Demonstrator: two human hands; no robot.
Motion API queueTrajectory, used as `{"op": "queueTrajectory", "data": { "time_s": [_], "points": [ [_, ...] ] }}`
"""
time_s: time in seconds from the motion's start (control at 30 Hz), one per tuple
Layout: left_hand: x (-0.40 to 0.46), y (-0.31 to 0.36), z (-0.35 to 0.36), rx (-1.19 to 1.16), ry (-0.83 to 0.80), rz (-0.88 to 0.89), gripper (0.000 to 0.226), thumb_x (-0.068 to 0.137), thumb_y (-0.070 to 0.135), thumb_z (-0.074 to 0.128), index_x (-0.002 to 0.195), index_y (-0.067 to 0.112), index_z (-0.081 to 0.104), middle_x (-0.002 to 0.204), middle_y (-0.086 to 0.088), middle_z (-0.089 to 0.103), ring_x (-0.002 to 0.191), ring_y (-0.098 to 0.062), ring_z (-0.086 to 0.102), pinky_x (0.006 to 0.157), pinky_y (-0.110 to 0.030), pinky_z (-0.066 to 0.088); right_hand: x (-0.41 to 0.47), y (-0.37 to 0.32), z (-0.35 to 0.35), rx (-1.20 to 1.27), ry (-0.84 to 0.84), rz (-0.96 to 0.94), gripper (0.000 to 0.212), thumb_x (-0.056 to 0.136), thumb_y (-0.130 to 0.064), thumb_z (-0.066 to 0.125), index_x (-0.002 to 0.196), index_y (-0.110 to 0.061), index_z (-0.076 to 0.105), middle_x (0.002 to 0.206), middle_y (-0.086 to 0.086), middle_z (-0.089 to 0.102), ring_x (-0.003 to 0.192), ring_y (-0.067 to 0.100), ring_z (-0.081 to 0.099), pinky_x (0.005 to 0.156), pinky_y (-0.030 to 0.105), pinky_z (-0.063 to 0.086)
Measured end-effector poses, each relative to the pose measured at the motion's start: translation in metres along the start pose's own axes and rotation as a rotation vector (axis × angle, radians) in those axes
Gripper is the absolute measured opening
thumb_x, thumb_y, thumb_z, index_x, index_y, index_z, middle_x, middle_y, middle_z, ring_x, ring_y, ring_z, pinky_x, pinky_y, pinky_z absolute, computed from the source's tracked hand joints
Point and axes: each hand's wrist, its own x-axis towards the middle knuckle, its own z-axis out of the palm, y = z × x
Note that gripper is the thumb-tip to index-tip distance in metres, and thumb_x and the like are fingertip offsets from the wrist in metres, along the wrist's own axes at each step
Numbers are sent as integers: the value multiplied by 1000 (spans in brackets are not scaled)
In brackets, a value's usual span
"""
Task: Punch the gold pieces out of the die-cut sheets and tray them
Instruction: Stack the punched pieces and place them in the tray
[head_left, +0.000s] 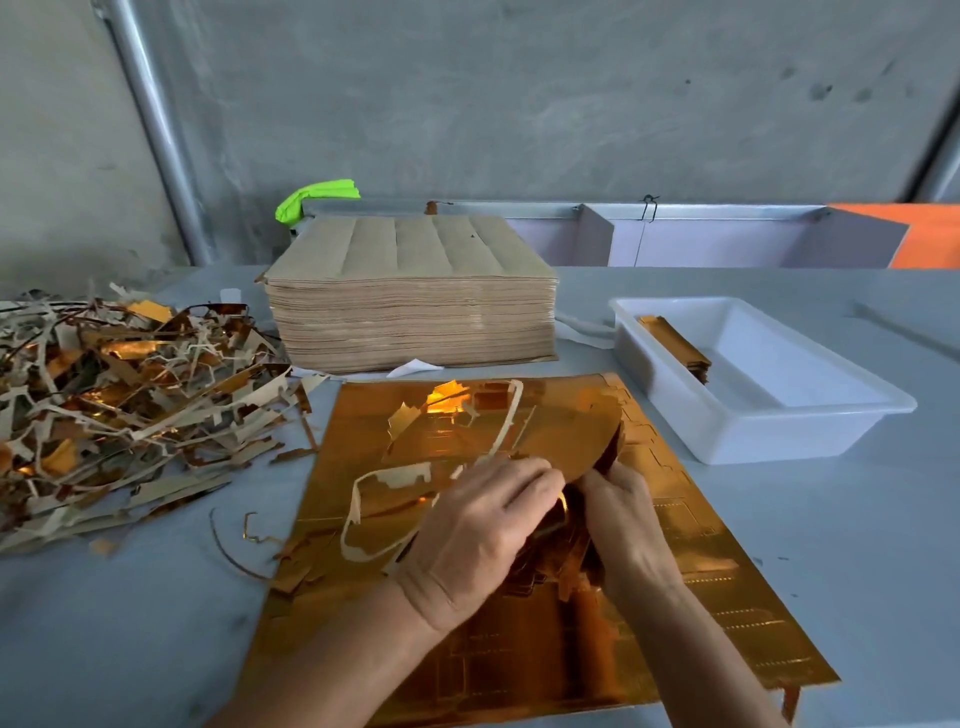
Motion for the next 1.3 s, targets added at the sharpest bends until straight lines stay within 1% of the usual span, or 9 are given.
{"op": "queueTrajectory", "data": {
  "time_s": [0.13, 0.3, 0.47, 0.6, 0.77, 0.9, 1.0, 1.17, 1.3],
  "points": [
    [-3, 2, -3, -50, -112, -24, 30, 86, 9, 47, 100, 2, 72, 102, -13, 70, 91, -23, 70, 76, -32, 59, 1, 1, -6, 175, -31, 67, 31, 98, -31, 48, 78, -14, 65, 67, 8, 70, 63, 23, 70, 47, 29, 53],
    [-3, 4, -3, -45, -202, -5, 25, 89, 10, 51, 101, 3, 72, 103, -12, 69, 92, -22, 68, 80, -31, 57, -1, 10, -4, 178, -105, -74, 35, 91, -57, 45, 80, -40, 74, 86, 0, 75, 80, 19, 72, 60, 26, 57],
    [-7, 5, -10, -241, -167, -84, 18, 88, 6, 62, 103, 3, 71, 110, -13, 67, 103, -21, 66, 84, -28, 56, 11, 16, -10, 241, 91, 126, 32, 96, -40, 50, 106, -10, 57, 64, 4, 70, 56, 22, 68, 49, 34, 54],
    [-21, -8, -23, -190, -34, -144, 27, 92, 16, 49, 97, 0, 70, 106, -14, 68, 102, -20, 66, 87, -26, 55, 17, 15, -24, 290, 234, 202, 40, 97, -40, 48, 127, -14, 42, 101, 8, 66, 90, 29, 64, 73, 47, 52],
    [-38, -59, -35, 62, 87, -497, 16, 88, 2, 52, 93, -4, 66, 85, -15, 67, 75, -20, 65, 64, -35, 60, 20, 15, -42, 312, 322, 218, 45, 98, -36, 48, 136, -13, 41, 120, 8, 60, 108, 32, 57, 90, 50, 48],
    [-43, -90, -34, 137, 49, -899, 14, 92, -2, 50, 95, -3, 63, 91, -17, 66, 75, -31, 64, 60, -33, 52, 19, 14, -54, 299, 373, 178, 14, 99, -30, 47, 108, -19, 46, 81, 0, 59, 71, 20, 58, 53, 35, 46],
    [-43, -104, -29, 164, 87, -1047, 19, 95, 2, 47, 99, -1, 65, 94, -16, 67, 82, -29, 63, 64, -31, 49, 20, 15, -59, 279, 372, 165, 13, 100, -27, 46, 93, -16, 46, 78, 2, 58, 70, 20, 57, 51, 36, 43],
    [-36, -96, -24, 205, -179, -970, 18, 97, 10, 48, 96, 5, 65, 95, -8, 65, 76, -16, 57, 60, -21, 40, 24, 22, -58, 246, 303, 151, 13, 100, -28, 46, 109, -19, 42, 83, 1, 58, 73, 19, 57, 54, 36, 44],
    [-15, -77, -31, 410, -402, -951, 37, 92, 9, 55, 128, 8, 47, 126, -12, 46, 62, -10, 51, 50, -16, 40, 28, 29, -55, 235, 278, 155, 17, 98, -32, 48, 111, -22, 43, 85, -2, 59, 73, 19, 58, 49, 34, 43]
  ]
}}
